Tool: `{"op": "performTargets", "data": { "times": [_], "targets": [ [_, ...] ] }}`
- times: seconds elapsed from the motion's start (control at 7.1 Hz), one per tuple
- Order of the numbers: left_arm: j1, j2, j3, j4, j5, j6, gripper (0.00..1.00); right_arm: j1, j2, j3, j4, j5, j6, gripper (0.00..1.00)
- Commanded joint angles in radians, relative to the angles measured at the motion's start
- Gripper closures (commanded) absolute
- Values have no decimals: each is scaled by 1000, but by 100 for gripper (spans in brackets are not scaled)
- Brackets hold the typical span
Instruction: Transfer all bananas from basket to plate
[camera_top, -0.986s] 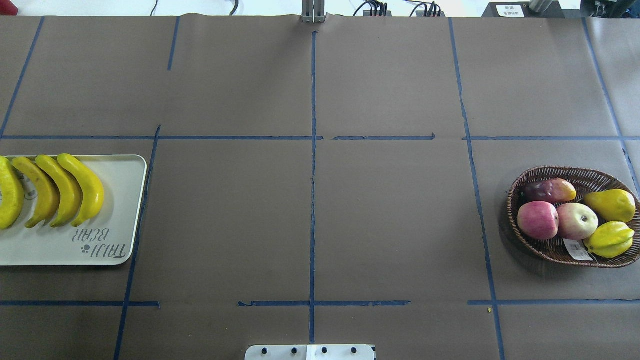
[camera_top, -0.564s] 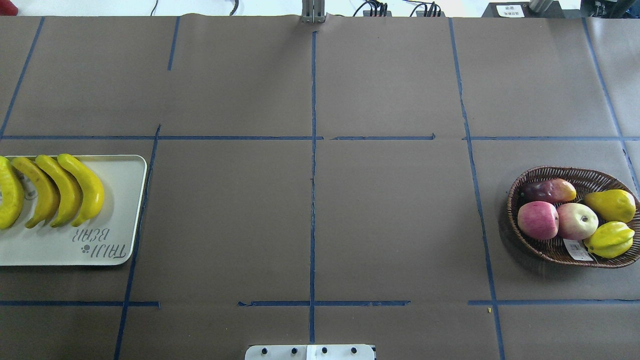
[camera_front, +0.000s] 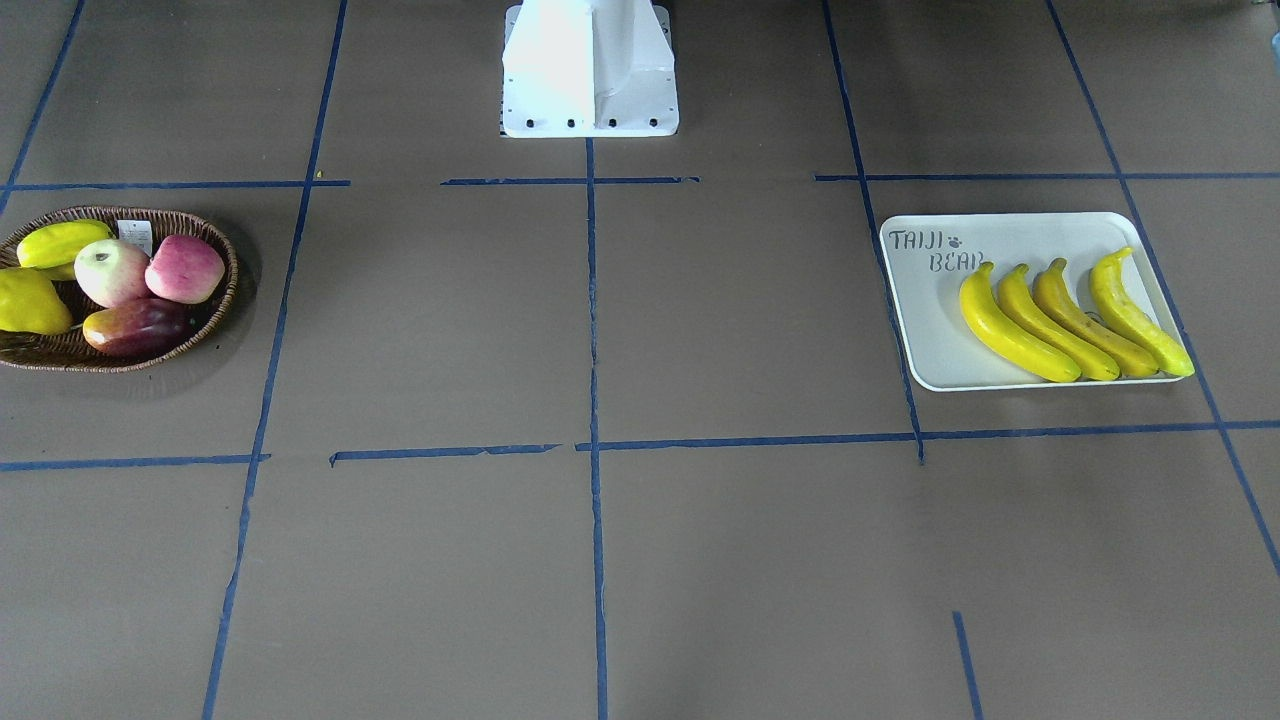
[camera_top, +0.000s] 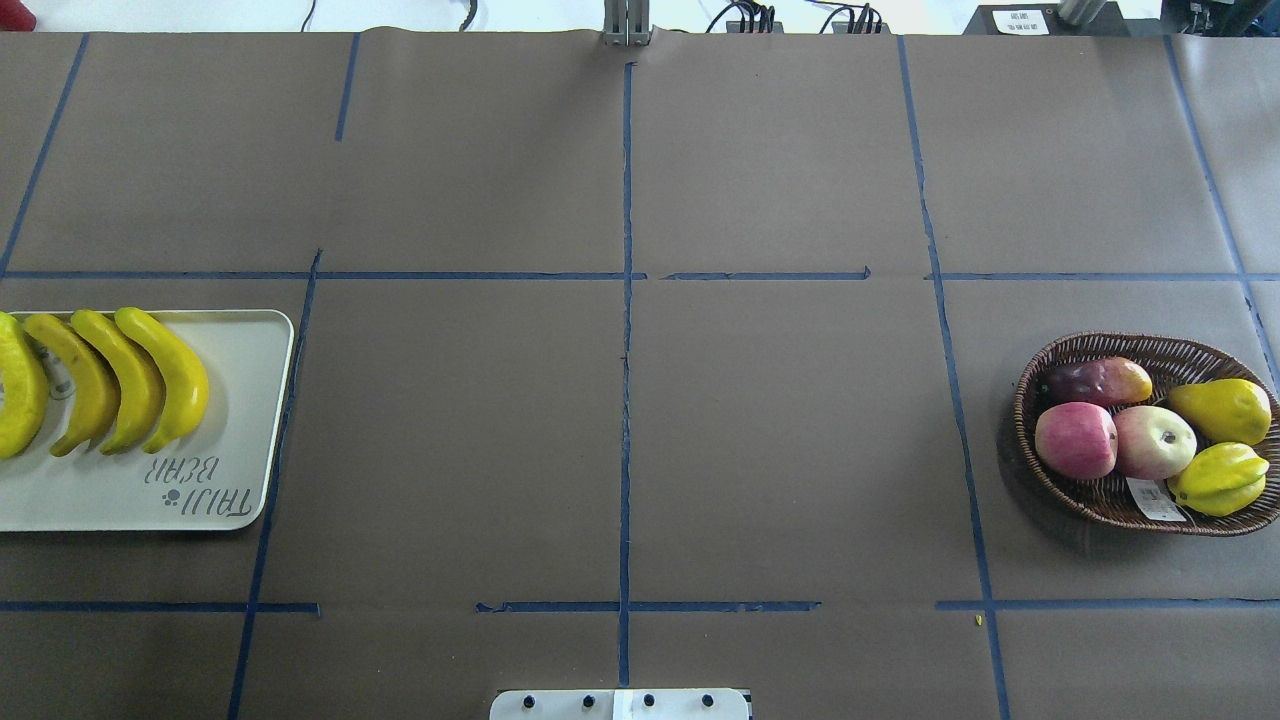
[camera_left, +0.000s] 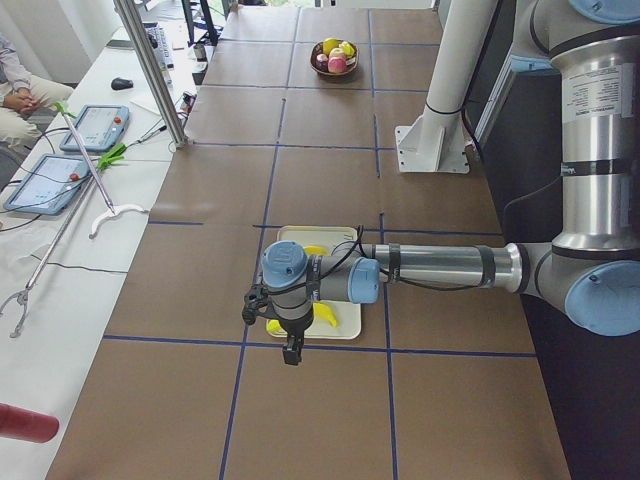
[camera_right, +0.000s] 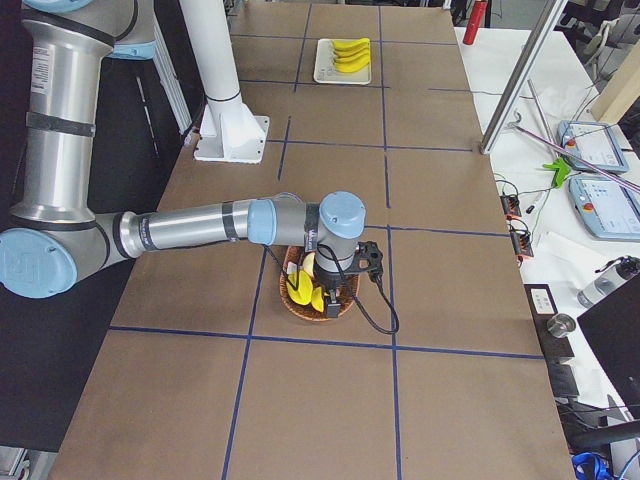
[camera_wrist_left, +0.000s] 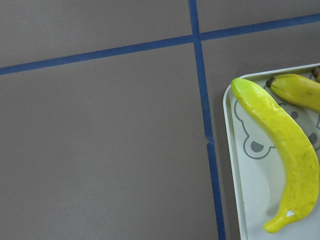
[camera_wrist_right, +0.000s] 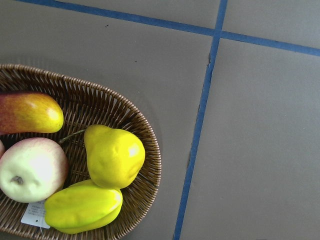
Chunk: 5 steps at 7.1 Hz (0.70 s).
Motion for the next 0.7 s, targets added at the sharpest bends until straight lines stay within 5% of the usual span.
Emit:
{"op": "performTargets", "data": {
  "times": [0.0, 0.56],
  "targets": [
    [-3, 4, -24, -7, 0, 2, 0, -3, 0, -2, 2, 2, 0, 1],
    [-3, 4, -30, -10, -4, 4, 0, -7, 0, -2, 2, 3, 0, 1]
  ]
}}
